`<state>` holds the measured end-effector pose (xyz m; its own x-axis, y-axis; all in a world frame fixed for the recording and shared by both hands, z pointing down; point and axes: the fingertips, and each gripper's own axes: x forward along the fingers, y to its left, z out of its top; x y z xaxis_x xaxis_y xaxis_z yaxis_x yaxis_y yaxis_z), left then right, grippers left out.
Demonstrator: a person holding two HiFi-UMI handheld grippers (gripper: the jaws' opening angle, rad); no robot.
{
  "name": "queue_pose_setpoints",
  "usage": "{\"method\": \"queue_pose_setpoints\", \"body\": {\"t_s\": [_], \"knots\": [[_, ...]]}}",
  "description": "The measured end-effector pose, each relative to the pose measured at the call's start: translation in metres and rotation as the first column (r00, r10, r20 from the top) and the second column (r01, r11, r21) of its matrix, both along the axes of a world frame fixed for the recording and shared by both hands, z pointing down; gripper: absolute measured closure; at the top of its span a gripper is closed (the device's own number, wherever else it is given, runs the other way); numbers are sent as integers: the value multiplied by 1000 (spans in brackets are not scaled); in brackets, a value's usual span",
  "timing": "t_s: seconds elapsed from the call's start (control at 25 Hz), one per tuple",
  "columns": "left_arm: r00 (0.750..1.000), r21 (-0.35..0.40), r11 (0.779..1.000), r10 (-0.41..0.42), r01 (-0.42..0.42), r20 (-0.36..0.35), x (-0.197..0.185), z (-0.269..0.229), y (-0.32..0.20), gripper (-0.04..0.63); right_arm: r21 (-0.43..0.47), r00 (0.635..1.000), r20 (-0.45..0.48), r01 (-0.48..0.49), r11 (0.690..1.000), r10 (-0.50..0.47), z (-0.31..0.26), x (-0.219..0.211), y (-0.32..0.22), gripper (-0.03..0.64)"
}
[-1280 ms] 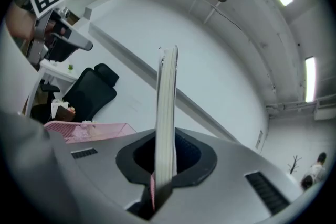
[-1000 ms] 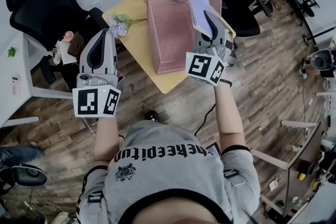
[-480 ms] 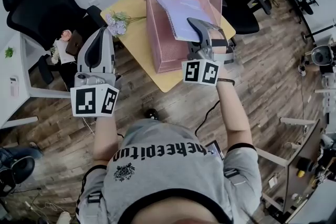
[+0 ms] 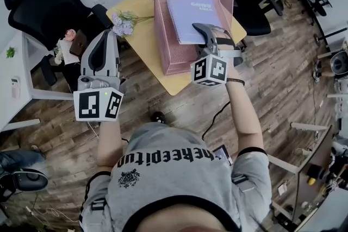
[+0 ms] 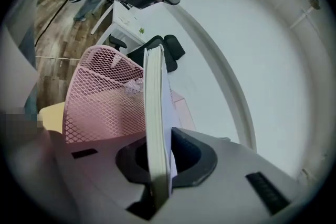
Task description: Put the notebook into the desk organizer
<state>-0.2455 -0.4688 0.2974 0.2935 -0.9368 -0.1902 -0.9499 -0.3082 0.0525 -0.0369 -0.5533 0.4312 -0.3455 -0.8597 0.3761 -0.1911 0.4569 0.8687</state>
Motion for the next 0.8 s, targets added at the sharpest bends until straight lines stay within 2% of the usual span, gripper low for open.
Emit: {"method": "queue_pose_setpoints", "body": {"t_s": [0.16,0.32,0.52,0.68,0.8], "knots": [[1000,-2,1000,1,-1,-3,0,2,2,592,-105,1000,7,10,994,-9,8,-2,1,583],[1000,-5,1000,6,-6,-4,2,3,3,592,-225,1000,28,21,974,-15,15,-3,4,569],[1000,-4,1000,2,-2,-6,1,2,3,592,-391,999,28,50,919,-42,28,-5,12,500],[1000,-1,1000,1,-1,-10,-1,2,5,592,-459,998,35,60,886,-50,30,-8,18,497],[1000,-4,1000,4,-4,-11,-1,3,6,592,-512,997,46,72,856,-56,28,-8,21,469]]}}
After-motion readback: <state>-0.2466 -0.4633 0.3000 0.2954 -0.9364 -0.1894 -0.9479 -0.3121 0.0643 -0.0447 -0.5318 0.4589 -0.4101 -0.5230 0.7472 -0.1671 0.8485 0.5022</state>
